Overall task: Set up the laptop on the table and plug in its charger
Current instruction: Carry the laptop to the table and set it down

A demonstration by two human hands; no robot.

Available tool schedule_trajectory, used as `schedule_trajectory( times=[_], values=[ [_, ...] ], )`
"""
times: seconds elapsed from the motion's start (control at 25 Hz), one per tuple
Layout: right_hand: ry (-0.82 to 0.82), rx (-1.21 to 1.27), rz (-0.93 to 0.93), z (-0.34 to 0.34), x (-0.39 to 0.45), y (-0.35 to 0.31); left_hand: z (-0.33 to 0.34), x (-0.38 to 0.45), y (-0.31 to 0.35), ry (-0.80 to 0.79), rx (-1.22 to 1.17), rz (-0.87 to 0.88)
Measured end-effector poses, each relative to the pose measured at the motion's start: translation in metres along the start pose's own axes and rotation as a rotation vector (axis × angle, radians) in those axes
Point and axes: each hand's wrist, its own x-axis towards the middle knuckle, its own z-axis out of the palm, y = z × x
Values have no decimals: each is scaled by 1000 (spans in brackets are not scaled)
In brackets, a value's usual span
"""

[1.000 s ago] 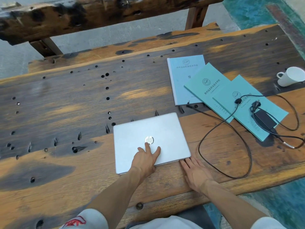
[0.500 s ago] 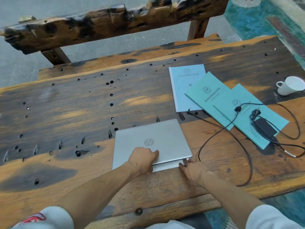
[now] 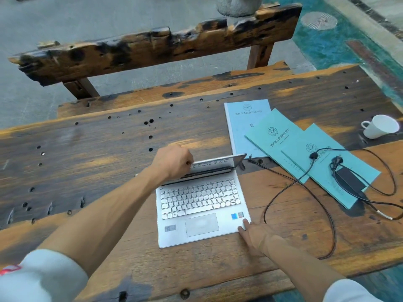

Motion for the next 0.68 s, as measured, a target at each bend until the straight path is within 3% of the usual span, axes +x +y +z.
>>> schedule_trajectory(
  times=[0.28,0.68],
  values=[
    [26,14,13,3,-3,-2,-6,25,-13,141,48,-73],
    [-12,121,85,8,-6,-14,12,20,-12,196,89,-114]
  ],
)
